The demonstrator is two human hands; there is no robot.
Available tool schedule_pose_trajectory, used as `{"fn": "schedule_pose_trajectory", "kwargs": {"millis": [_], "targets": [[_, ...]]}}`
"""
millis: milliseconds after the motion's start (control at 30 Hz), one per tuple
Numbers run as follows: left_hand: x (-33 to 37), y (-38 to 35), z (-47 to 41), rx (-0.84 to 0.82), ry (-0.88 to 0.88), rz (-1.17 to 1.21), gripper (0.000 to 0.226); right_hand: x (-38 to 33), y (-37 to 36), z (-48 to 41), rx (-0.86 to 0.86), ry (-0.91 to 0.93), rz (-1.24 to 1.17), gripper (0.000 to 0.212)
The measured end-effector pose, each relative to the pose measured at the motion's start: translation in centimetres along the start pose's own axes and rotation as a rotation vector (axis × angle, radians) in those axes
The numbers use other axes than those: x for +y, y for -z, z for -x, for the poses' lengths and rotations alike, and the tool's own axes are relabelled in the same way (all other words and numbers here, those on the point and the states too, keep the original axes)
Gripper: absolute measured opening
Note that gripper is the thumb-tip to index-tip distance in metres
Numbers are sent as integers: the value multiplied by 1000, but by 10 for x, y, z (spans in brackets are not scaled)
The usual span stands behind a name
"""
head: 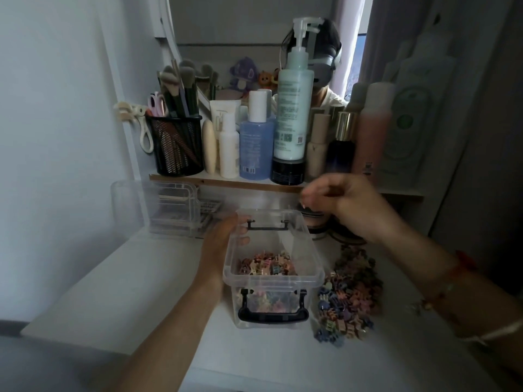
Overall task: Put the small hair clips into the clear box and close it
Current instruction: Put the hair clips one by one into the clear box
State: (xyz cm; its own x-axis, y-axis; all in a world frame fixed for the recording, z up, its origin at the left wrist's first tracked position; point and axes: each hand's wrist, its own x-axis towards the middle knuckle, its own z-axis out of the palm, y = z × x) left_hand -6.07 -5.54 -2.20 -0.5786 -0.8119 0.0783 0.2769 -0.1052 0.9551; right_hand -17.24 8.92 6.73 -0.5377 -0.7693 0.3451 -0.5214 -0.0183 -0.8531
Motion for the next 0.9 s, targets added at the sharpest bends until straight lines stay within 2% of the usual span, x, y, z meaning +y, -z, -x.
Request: {"fn": "schedule_pose_trajectory", "kwargs": {"millis": [67,167,234,300,334,501,601,734,801,901], "targets": [[0,0,0,7,15,-18,18,-6,-1,1,-59,27,-66,17],[0,1,1,20,22,-28,22,6,3,3,-75,17,179,17],[1,0,3,21,13,-40,23,19,6,8,-228,-65,446,11],[1,0,5,26,10,-50,23,32,5,15,-447,-143,624,15],[2,-1,6,27,13,-48,23,36,3,18,-503,-155,686,17],[6,-2,8,19,44,-35,21,43,-3,18,-469,-133,768,16],[6,-3,9,-1,33,-30,23,45,-3,10,-368,-116,686,16],[8,-2,11,-14,47,-37,32,20,-3,1,-41,-22,202,8],[7,-1,11,-8,62,-36,32,7,-3,-1,-23,7,-5,10],[7,-1,12,-9,65,-28,32,6,-1,-1,-46,18,31,8]]}}
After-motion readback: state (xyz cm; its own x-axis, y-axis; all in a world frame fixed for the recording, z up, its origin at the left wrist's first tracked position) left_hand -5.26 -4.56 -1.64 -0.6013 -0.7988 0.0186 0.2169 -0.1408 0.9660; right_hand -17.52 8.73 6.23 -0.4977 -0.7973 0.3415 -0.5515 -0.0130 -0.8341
